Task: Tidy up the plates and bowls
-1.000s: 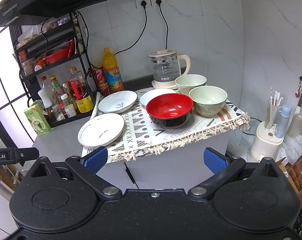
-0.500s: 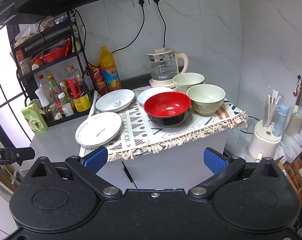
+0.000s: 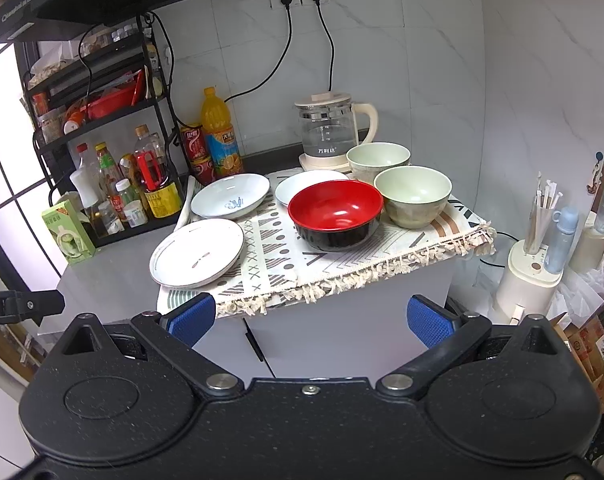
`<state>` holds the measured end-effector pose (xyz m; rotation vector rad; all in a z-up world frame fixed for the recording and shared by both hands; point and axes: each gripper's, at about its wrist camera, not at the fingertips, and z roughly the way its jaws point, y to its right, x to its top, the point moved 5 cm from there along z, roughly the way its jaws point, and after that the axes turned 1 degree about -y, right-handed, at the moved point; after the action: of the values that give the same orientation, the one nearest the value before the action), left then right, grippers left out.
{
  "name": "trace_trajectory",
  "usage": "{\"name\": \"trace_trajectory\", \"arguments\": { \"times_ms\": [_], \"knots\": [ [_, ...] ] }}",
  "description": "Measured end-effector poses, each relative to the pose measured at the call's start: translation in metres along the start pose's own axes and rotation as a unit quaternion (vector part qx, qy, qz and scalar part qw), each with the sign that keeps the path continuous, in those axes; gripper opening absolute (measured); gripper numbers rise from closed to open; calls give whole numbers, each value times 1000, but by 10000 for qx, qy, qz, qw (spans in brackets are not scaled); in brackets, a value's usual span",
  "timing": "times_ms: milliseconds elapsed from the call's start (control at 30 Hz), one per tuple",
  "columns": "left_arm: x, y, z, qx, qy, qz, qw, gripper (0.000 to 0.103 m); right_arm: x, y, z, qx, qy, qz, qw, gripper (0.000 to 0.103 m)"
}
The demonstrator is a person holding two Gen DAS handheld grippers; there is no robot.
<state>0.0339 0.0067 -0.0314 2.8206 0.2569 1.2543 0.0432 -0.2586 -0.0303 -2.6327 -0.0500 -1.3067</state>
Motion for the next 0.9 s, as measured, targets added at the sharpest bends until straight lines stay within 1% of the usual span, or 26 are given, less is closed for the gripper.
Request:
{"name": "trace_trajectory", "arguments": {
  "times_ms": [467, 900],
  "knots": [
    [-6, 9, 5, 35, -62, 8, 10000, 102, -2, 4, 3, -16, -39, -40, 10000, 103],
    [-6, 9, 7, 37, -71, 3, 10000, 102, -4, 8, 6, -6, -46, -75, 10000, 103]
  ]
}}
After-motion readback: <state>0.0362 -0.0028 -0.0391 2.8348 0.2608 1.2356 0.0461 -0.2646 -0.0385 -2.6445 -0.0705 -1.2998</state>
